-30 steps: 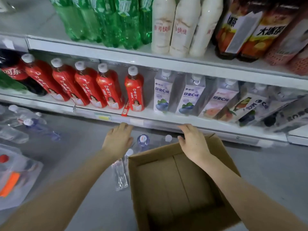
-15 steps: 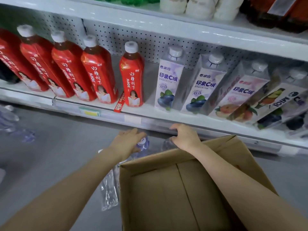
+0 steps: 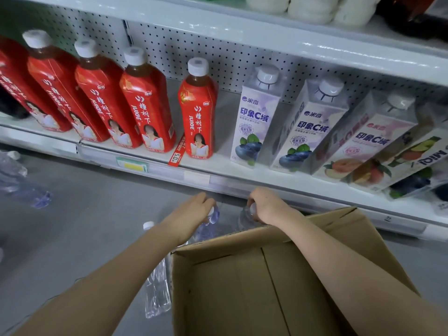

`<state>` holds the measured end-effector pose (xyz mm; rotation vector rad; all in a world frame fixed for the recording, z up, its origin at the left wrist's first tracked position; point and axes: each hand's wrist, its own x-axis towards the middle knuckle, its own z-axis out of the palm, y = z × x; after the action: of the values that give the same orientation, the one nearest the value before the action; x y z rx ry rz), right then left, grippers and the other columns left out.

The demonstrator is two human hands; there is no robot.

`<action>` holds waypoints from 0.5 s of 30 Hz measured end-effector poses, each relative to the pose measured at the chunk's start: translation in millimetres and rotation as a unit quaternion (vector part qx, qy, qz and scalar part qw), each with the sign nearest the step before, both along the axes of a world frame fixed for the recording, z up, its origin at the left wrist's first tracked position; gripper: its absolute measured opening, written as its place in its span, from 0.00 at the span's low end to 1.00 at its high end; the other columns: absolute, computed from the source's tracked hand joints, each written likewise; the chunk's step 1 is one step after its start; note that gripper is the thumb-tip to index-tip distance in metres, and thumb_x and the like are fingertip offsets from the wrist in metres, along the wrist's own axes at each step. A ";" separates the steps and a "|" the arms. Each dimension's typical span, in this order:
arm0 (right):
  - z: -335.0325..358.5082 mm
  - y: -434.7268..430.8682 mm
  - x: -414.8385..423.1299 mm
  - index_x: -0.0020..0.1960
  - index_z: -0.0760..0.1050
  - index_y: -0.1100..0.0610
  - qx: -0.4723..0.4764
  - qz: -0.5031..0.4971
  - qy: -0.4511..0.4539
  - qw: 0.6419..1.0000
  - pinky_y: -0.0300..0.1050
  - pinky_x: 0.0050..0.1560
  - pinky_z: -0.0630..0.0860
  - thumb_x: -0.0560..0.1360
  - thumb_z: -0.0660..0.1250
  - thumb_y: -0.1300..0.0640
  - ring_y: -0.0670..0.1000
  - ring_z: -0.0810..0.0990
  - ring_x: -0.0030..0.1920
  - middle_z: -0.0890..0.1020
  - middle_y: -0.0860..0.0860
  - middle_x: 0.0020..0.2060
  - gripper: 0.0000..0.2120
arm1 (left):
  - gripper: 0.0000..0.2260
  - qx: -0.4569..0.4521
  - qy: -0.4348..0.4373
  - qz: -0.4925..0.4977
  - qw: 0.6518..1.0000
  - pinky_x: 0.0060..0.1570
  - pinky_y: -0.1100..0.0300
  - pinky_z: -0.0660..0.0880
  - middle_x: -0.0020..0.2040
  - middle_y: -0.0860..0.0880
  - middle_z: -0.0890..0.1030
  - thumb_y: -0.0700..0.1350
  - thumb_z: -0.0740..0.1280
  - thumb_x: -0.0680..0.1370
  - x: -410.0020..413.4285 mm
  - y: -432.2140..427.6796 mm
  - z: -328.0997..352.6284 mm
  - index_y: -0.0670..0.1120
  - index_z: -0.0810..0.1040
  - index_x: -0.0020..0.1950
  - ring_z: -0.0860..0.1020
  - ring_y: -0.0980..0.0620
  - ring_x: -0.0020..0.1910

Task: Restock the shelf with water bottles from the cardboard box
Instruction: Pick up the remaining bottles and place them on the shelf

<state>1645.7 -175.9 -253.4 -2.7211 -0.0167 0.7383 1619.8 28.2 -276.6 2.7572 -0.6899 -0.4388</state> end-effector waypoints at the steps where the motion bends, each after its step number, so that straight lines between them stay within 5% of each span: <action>1: 0.7 -1.9 -1.2 0.53 0.76 0.56 0.015 -0.008 -0.010 1.000 0.42 0.45 0.70 0.77 0.62 0.63 0.51 0.75 0.44 0.78 0.54 0.50 0.08 | 0.15 -0.010 -0.006 0.006 1.000 0.51 0.63 0.72 0.58 0.48 0.71 0.39 0.65 0.77 1.1 3.1 0.9 0.50 0.70 0.62 0.71 0.51 0.50; 7: 36.9 -9.9 -7.6 0.58 0.77 0.52 0.045 -0.046 -0.090 0.994 0.40 0.52 0.69 0.75 0.66 0.63 0.54 0.75 0.57 0.75 0.51 0.58 0.13 | 0.17 -0.040 -0.106 0.000 0.994 0.49 0.57 0.69 0.56 0.45 0.74 0.37 0.68 0.75 14.5 8.9 41.9 0.46 0.72 0.62 0.72 0.45 0.53; 15: 173.9 -13.7 -37.4 0.59 0.76 0.54 0.128 -0.080 -0.187 0.971 0.40 0.57 0.69 0.75 0.66 0.66 0.53 0.76 0.58 0.77 0.53 0.58 0.16 | 0.15 -0.101 -0.100 0.073 0.987 0.44 0.56 0.67 0.55 0.42 0.72 0.36 0.67 0.75 2.9 9.5 186.9 0.40 0.72 0.62 0.73 0.41 0.52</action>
<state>1608.4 -189.5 -79.5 -2.5339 0.0202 0.1562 1622.7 37.7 -89.7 2.6564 -0.5392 -0.0570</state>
